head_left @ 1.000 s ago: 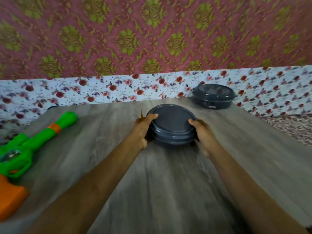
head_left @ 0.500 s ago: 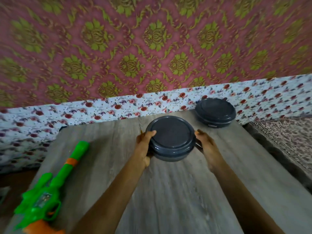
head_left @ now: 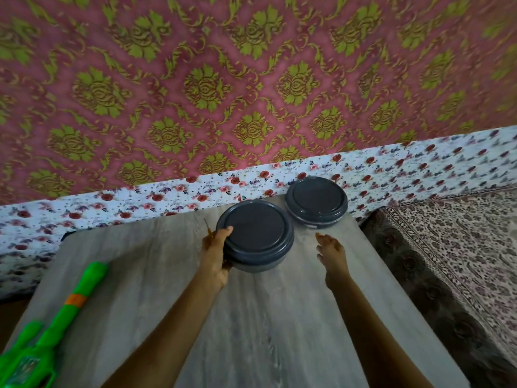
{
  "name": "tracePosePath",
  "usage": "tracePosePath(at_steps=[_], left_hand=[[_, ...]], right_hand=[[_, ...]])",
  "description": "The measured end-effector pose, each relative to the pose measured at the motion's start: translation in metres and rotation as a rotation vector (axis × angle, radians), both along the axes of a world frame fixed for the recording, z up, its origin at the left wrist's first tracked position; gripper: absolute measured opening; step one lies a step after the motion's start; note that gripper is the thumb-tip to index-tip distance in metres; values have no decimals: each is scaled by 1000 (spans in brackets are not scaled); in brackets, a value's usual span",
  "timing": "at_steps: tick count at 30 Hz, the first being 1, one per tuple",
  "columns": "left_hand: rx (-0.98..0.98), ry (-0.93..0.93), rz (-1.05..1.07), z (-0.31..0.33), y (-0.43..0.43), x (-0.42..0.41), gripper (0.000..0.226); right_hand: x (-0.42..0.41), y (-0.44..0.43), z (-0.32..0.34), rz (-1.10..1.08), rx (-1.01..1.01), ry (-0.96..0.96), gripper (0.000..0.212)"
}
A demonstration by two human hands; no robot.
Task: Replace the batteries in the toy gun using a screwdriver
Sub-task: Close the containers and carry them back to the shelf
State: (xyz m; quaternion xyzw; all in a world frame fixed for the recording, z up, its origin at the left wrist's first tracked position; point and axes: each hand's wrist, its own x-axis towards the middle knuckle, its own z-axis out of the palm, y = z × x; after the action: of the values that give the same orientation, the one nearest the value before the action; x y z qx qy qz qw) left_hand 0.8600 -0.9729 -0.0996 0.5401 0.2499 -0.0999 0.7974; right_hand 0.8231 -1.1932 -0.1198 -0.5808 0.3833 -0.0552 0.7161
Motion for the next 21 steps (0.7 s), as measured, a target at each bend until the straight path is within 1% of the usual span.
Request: tracePosePath(at_steps=[3,6,8,12,16,18,21], left_hand=[[52,12,33,-6,-19,15,52],[36,30,75,-14,-27,26,52],[20,50,107,-18,-30,31,52],[42,57,126,-27,-35,39,52],[59,57,134,-29,-40,48,51],[66,56,127,-30,-43,51,51],[77,60,118,-31,-41,54,50]], right_hand=[[30,-29,-11,-47,53,52,57],[57,-48,-18,-115,160,90,70],[70,-55,-24,-151,230,75,68],[90,-64,-28,-185,288,46,62],[115,-71,-29,-195,333,81,72],[119,-73,-33,-198,346,108,70],[121,-73,-37,-204,339,69,53]])
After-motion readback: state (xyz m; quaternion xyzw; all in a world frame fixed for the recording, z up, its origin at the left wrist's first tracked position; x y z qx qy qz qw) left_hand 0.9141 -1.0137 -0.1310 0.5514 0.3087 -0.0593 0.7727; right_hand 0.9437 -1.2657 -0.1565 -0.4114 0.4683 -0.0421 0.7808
